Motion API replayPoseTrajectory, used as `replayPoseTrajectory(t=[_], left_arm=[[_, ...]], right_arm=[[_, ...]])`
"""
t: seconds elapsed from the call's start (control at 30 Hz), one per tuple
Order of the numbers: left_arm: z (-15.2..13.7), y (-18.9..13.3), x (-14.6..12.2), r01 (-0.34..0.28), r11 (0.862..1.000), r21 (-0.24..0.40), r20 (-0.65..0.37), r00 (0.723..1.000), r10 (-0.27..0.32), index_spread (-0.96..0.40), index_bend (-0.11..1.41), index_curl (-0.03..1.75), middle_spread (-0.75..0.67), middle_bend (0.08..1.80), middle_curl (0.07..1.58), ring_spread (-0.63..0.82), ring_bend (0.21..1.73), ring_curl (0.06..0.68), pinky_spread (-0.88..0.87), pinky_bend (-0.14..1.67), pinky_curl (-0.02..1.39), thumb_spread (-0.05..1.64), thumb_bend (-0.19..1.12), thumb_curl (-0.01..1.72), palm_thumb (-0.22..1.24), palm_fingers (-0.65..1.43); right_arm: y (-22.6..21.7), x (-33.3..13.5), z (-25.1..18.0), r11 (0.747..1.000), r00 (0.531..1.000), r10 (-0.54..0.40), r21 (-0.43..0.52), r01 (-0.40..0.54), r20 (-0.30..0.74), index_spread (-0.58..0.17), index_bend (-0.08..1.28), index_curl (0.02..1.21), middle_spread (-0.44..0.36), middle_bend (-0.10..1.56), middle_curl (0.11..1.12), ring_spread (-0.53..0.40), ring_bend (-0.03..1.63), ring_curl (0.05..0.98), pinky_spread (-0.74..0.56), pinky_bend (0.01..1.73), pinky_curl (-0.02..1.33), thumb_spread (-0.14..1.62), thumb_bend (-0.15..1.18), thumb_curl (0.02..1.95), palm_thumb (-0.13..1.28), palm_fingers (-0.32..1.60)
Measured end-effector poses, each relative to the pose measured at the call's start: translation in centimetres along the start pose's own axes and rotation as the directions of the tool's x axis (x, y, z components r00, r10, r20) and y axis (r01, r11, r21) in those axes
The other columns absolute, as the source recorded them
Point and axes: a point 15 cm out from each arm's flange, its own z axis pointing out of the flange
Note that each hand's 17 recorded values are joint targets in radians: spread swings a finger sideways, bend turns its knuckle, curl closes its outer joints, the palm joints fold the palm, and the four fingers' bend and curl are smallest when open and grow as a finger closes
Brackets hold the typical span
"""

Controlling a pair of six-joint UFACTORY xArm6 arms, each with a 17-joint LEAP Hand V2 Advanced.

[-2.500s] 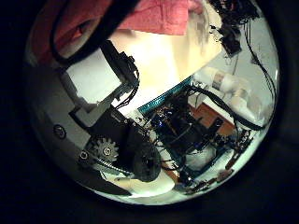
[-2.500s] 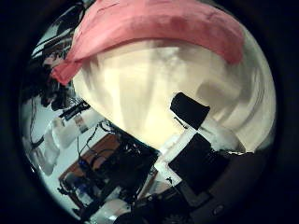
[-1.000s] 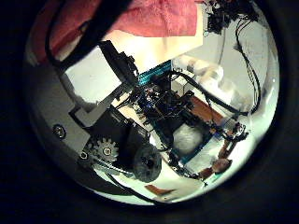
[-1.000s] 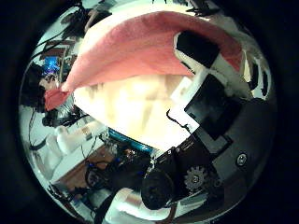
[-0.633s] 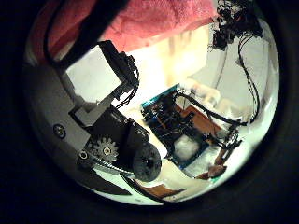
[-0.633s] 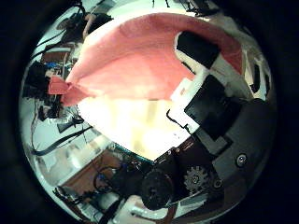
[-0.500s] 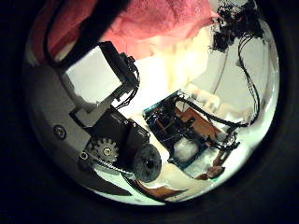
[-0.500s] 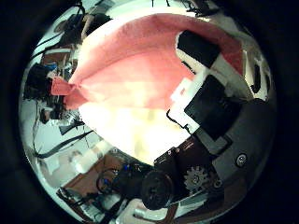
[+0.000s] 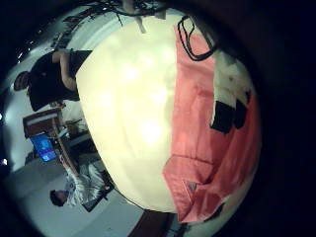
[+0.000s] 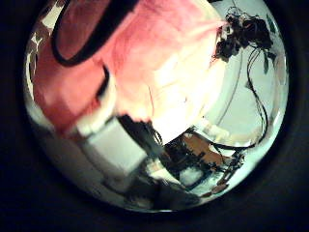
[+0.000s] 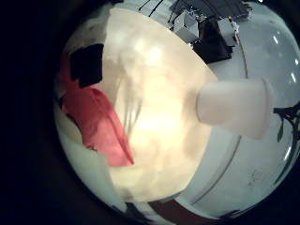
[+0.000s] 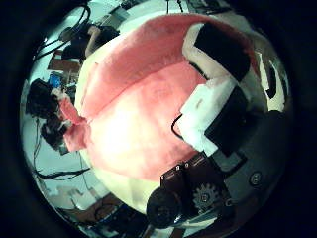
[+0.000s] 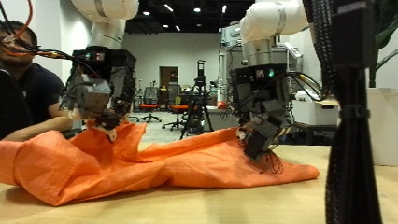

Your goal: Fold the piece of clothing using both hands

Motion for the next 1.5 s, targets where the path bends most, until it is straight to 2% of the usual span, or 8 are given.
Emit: replayPoseTrajectory(t=[0.07, 0.17, 0.3, 0.57, 0.77, 0.87, 1.1, 1.5], left_arm=[[-0.7, -1.2, 0.1, 0.048, 0.997, 0.059, -0.035, 0.998, -0.046, -0.31, 0.18, 1.09, -0.32, 0.5, 0.89, -0.18, 1.01, 0.472, -0.37, 0.79, 0.68, 1.04, -0.03, 0.45, 0.51, -0.15], [-2.1, -1.6, -0.8, 0.14, 0.984, 0.11, -0.063, 0.989, -0.134, -0.16, 0.15, 0.97, -0.11, 0.35, 0.78, 0.02, 0.86, 0.402, -0.08, 0.62, 0.61, 1.05, -0.03, 0.43, 0.49, -0.16], [-4.7, -1.9, -1.6, 0.173, 0.968, 0.18, -0.05, 0.985, -0.166, 0.0, 0.12, 0.82, 0.13, 0.22, 0.66, 0.25, 0.73, 0.333, 0.24, 0.5, 0.52, 1.08, -0.03, 0.41, 0.47, -0.15], [-8.5, 2.2, -1.8, 0.184, 0.952, 0.243, -0.042, 0.983, -0.179, 0.14, 0.13, 0.58, 0.32, 0.18, 0.5, 0.43, 0.6, 0.263, 0.46, 0.41, 0.42, 1.09, -0.03, 0.37, 0.46, -0.06], [-8.9, 6.6, -0.8, 0.182, 0.962, 0.206, -0.031, 0.983, -0.179, 0.15, 0.14, 0.48, 0.33, 0.19, 0.44, 0.47, 0.57, 0.244, 0.51, 0.37, 0.38, 1.09, -0.02, 0.36, 0.45, -0.03], [-8.4, 8.3, 0.6, 0.162, 0.976, 0.145, -0.027, 0.987, -0.16, 0.15, 0.14, 0.44, 0.34, 0.18, 0.42, 0.49, 0.55, 0.235, 0.51, 0.37, 0.37, 1.09, -0.03, 0.35, 0.45, -0.03], [-6.2, 11.4, 4.3, 0.101, 0.994, 0.031, -0.03, 0.995, -0.1, 0.16, 0.14, 0.36, 0.38, 0.18, 0.37, 0.52, 0.53, 0.226, 0.52, 0.35, 0.35, 1.08, -0.02, 0.34, 0.43, -0.05], [-2.9, 12.6, 6.7, 0.069, 0.998, -0.002, -0.052, 0.996, -0.069, 0.17, 0.15, 0.3, 0.39, 0.18, 0.33, 0.54, 0.51, 0.215, 0.53, 0.33, 0.33, 1.09, -0.02, 0.32, 0.43, -0.03]], right_arm=[[-1.0, 0.5, -0.2, 0.999, 1.0, 0.008, 0.041, -0.008, 0.001, -0.315, 0.54, 0.8, -0.158, 1.02, 0.77, -0.277, 1.33, 0.754, -0.41, 1.17, 0.92, 1.55, -0.02, 0.4, 0.76, 0.66], [-1.2, 2.8, -1.2, 0.997, 0.999, 0.039, 0.064, -0.039, -0.004, -0.348, 0.34, 0.71, -0.132, 0.8, 0.7, -0.269, 1.28, 0.709, -0.48, 1.13, 0.86, 1.56, -0.04, 0.3, 0.58, 0.31], [-1.3, 6.1, -4.9, 0.988, 0.995, 0.102, 0.118, -0.103, 0.01, -0.391, 0.41, 0.65, -0.074, 0.66, 0.62, -0.189, 1.03, 0.618, -0.29, 0.86, 0.8, 1.54, -0.03, 0.24, 0.45, 0.03], [-0.3, 11.9, -15.0, 0.959, 0.988, 0.152, 0.241, -0.147, 0.001, -0.406, 0.48, 0.56, -0.116, 0.63, 0.54, -0.118, 0.85, 0.482, 0.05, 0.59, 0.64, 1.49, -0.01, 0.19, 0.39, 0.2], [7.0, 11.8, -14.9, 1.0, 1.0, 0.016, -0.005, -0.016, 0.018, -0.392, 0.42, 0.52, -0.108, 0.52, 0.47, -0.064, 0.68, 0.423, 0.17, 0.49, 0.57, 1.44, -0.01, 0.18, 0.37, 0.04], [10.9, 11.1, -14.4, 0.987, 0.996, -0.06, -0.146, 0.069, 0.067, -0.389, 0.38, 0.48, -0.087, 0.46, 0.44, -0.01, 0.58, 0.37, 0.22, 0.45, 0.52, 1.44, -0.01, 0.17, 0.37, 0.03], [12.0, 11.0, -12.4, 0.969, 0.989, -0.12, -0.204, 0.137, 0.091, -0.386, 0.29, 0.42, -0.117, 0.33, 0.38, 0.073, 0.44, 0.304, 0.27, 0.39, 0.45, 1.35, 0.01, 0.2, 0.45, 0.03], [13.4, 7.9, 0.8, 0.862, 0.964, -0.224, -0.432, 0.265, 0.144, -0.381, 0.17, 0.35, -0.043, 0.19, 0.33, 0.146, 0.31, 0.256, 0.27, 0.34, 0.39, 1.09, -0.03, 0.26, 0.54, 0.03]])
